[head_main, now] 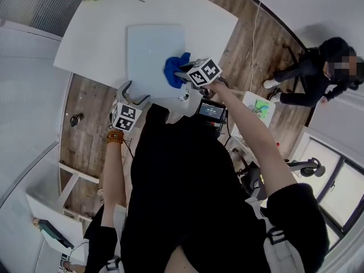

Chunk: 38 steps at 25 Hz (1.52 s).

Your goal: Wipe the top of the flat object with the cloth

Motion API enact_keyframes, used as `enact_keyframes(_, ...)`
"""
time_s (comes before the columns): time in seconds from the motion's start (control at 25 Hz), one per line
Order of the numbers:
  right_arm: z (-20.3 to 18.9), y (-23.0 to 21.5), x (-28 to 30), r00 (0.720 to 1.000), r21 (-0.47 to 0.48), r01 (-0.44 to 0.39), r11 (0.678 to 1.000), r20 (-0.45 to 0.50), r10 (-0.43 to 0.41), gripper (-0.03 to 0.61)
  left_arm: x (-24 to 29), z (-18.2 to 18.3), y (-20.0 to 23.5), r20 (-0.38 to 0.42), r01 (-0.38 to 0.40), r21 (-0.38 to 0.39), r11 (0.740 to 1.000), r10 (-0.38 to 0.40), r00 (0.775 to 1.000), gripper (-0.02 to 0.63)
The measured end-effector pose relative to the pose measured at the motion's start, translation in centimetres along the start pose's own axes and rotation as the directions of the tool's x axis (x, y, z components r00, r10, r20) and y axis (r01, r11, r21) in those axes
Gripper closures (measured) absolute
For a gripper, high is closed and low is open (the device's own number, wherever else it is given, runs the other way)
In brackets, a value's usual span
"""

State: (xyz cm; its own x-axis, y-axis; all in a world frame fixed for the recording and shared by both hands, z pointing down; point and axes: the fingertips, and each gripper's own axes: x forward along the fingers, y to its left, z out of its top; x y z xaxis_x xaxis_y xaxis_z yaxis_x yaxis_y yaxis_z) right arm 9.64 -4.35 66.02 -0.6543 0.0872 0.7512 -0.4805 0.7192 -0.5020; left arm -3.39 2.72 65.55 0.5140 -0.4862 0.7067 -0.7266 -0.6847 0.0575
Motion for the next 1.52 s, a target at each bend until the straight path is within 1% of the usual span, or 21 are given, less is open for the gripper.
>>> enact_keyframes(0.24, -1.0, 1.0, 0.1, 0.998, 0.004, -0.057, 0.998, -0.007, 0.057, 0.483, 0.0, 0.0, 0.1, 0.002, -0.002, -0.001, 1.000, 0.002, 1.000, 0.229)
enact_keyframes(0.48, -2.6, 2.7, 0.2, 0.991, -0.019, -0.128, 0.992, -0.050, 0.127, 0.485, 0.0, -0.1, 0.1, 0.004, -0.003, -0.001, 1.000, 0.003, 1.000, 0.229)
enact_keyframes(0.76, -3.9, 4.0, 0.3, 0.986, -0.029, -0.155, 0.988, -0.063, 0.153, 0.485, 0.1, 0.0, 0.0, 0.005, 0.001, -0.001, 1.000, -0.001, 1.000, 0.229)
enact_keyframes(0.92, -4.5, 4.7, 0.3, 0.984, -0.057, -0.168, 0.984, -0.077, 0.163, 0.486, 0.0, -0.1, 0.0, 0.004, -0.001, -0.006, 1.000, 0.001, 1.000, 0.229)
enact_keyframes(1.0, -4.6, 4.8, 0.0, 0.980, -0.052, -0.188, 0.981, -0.079, 0.184, 0.486, 0.1, 0.1, -0.1, 0.004, 0.000, -0.007, 1.000, 0.000, 1.000, 0.229)
enact_keyframes(1.04, -4.4, 5.0, -0.2, 0.976, -0.027, -0.211, 0.977, -0.062, 0.209, 0.485, 0.1, 0.1, -0.1, 0.002, 0.003, -0.004, 1.000, -0.003, 1.000, 0.229)
enact_keyframes(1.12, -3.2, 5.6, -0.8, 0.962, 0.043, -0.272, 0.961, 0.018, 0.272, 0.483, 0.0, 0.2, -0.1, -0.004, 0.009, 0.002, 1.000, -0.009, 1.000, 0.229)
enact_keyframes(1.16, -2.4, 5.7, -1.3, 0.956, 0.067, -0.290, 0.955, 0.067, 0.285, 0.483, -0.1, 0.2, -0.2, -0.005, 0.013, 0.004, 1.000, -0.013, 1.000, 0.229)
enact_keyframes(1.2, -1.6, 5.3, -1.8, 0.954, 0.077, -0.288, 0.954, 0.108, 0.280, 0.483, -0.1, 0.2, -0.3, -0.004, 0.016, 0.005, 1.000, -0.016, 1.000, 0.229)
enact_keyframes(1.32, 1.5, 2.9, -3.5, 0.957, 0.056, -0.231, 0.971, 0.192, 0.216, 0.483, 0.1, 0.3, -0.4, 0.003, 0.011, 0.005, 1.000, -0.011, 1.000, 0.229)
enact_keyframes(1.44, 5.7, 0.4, -5.3, 0.949, 0.028, -0.173, 0.984, 0.273, 0.159, 0.483, 0.1, 0.2, -0.2, 0.009, 0.005, 0.005, 1.000, -0.005, 1.000, 0.229)
enact_keyframes(1.52, 8.5, -1.2, -6.3, 0.943, 0.010, -0.120, 0.993, 0.315, 0.111, 0.483, 0.1, 0.2, -0.3, 0.011, 0.005, 0.006, 1.000, -0.005, 1.000, 0.229)
